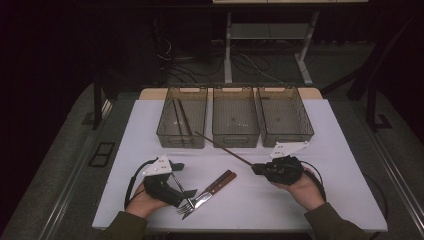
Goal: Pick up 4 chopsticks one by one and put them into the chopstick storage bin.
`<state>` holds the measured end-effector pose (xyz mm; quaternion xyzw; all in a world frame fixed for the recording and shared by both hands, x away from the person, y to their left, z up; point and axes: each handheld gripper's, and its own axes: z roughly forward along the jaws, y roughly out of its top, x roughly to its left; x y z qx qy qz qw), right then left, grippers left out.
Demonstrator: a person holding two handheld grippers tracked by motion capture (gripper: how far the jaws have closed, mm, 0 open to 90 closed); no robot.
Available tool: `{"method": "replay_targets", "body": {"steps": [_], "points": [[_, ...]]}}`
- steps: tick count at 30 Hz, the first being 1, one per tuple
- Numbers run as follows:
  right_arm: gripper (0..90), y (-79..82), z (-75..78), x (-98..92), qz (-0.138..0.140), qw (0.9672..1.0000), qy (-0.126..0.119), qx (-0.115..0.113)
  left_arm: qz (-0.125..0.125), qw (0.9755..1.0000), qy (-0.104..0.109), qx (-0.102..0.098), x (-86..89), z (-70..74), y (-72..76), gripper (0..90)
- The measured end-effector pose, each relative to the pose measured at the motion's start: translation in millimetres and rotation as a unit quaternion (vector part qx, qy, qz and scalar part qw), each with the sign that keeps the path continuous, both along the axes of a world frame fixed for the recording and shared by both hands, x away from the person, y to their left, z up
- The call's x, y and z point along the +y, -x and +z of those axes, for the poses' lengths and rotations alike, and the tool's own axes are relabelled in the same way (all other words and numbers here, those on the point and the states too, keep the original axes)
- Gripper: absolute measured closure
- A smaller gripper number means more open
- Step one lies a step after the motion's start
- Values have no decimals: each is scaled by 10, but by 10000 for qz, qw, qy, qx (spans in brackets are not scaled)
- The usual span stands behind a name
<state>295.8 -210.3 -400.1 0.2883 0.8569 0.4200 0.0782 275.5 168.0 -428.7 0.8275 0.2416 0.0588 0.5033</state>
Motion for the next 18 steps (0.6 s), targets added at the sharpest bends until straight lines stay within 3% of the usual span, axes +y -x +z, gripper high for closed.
{"method": "replay_targets", "body": {"steps": [18], "points": [[831,-220,178,-14,-187,9997,-143,-76,5,10000,-34,-23,-9,-8,-5,0]]}}
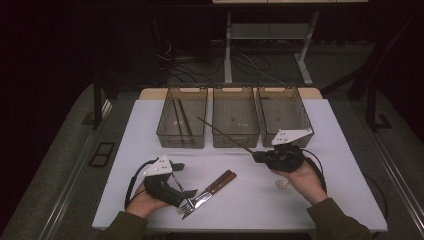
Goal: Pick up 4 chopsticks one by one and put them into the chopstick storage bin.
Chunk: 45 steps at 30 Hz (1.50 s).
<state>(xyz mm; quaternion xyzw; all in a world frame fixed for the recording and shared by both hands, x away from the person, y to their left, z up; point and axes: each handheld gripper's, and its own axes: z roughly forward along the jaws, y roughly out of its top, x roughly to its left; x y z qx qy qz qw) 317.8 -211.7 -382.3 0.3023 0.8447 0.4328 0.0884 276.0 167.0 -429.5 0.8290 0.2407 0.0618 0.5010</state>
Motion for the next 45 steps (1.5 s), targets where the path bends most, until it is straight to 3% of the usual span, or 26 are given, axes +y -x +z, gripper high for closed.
{"method": "replay_targets", "body": {"steps": [23,45], "points": [[831,-344,150,249,-240,9996,-162,-62,28,10000,66,38,-8,-3,4,0],[831,-885,303,788,-444,9986,249,152,16,9999,103,35,-7,3,6,0]]}}
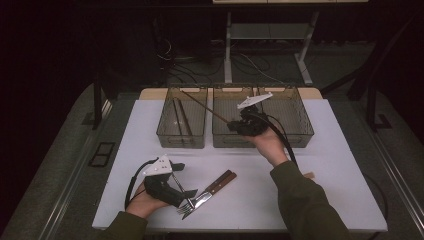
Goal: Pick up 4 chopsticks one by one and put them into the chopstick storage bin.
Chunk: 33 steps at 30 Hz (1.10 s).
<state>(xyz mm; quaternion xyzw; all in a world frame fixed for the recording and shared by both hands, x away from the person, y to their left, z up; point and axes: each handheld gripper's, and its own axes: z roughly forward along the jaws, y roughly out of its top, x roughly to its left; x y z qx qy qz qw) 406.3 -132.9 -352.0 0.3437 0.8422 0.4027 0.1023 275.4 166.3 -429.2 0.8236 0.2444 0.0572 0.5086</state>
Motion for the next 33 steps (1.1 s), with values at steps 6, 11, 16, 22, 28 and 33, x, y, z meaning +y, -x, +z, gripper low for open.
{"method": "replay_targets", "body": {"steps": [6,11,16,22,28,33], "points": [[831,-169,1,168,-98,9997,190,68,-5,10000,10,-22,8,7,-7,0],[831,-321,17,315,-150,9994,286,146,-16,10000,53,-35,14,12,-8,0],[831,-458,22,492,-155,9984,507,196,-14,9999,107,-31,14,16,-6,0],[831,-609,-26,706,-233,9966,750,265,-37,9999,137,-31,27,23,-5,0],[830,-749,-63,872,-298,9951,872,356,-48,9998,172,-51,34,27,-13,0],[820,-809,-73,951,-330,9948,898,361,-43,9998,198,-48,35,29,-15,0]]}}
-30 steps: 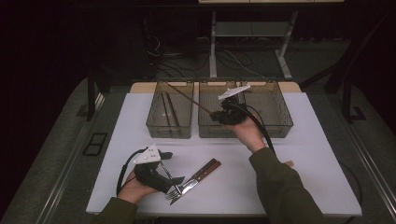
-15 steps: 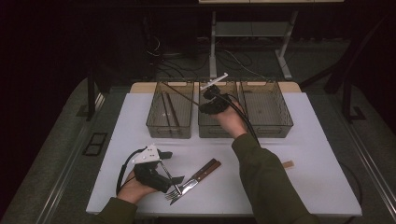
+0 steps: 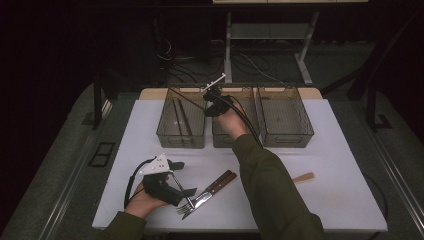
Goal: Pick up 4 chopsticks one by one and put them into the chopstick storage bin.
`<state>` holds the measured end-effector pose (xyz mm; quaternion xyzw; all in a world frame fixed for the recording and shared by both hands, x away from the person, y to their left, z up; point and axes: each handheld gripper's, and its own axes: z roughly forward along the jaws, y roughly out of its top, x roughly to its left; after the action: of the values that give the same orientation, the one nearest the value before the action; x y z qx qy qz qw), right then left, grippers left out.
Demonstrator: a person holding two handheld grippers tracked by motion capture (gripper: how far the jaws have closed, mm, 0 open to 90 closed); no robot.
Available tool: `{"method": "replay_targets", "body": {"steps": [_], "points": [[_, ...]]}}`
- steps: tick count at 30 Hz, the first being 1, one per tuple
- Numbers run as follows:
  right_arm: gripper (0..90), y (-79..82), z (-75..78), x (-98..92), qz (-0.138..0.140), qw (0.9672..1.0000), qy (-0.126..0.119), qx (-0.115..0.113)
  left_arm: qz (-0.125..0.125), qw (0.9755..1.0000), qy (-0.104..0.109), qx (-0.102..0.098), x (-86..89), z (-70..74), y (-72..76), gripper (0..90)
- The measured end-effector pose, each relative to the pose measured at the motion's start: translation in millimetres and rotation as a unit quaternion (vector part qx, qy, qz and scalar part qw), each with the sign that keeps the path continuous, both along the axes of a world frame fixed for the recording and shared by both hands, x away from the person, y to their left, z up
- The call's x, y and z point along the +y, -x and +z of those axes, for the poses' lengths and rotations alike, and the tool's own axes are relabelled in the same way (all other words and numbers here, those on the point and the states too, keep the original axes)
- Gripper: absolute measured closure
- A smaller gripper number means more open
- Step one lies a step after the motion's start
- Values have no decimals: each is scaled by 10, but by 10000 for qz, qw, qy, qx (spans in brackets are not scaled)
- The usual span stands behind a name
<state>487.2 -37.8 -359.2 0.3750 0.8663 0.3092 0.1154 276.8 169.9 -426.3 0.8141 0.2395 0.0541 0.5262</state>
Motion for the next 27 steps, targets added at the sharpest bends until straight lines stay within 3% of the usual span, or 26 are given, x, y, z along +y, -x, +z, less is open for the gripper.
{"method": "replay_targets", "body": {"steps": [9,17,24,27], "points": [[581,31,29,7,-6,9997,-179,-159,-2,10000,0,0,-1,-1,-5,0],[489,103,101,-86,157,9989,-398,-171,-4,10000,-7,19,7,-5,-6,0],[396,236,113,-275,352,9963,-779,-77,3,10000,-42,10,-8,-9,-4,0],[363,301,124,-373,384,9952,-878,-197,11,10000,-77,12,-13,-12,-1,0]]}}
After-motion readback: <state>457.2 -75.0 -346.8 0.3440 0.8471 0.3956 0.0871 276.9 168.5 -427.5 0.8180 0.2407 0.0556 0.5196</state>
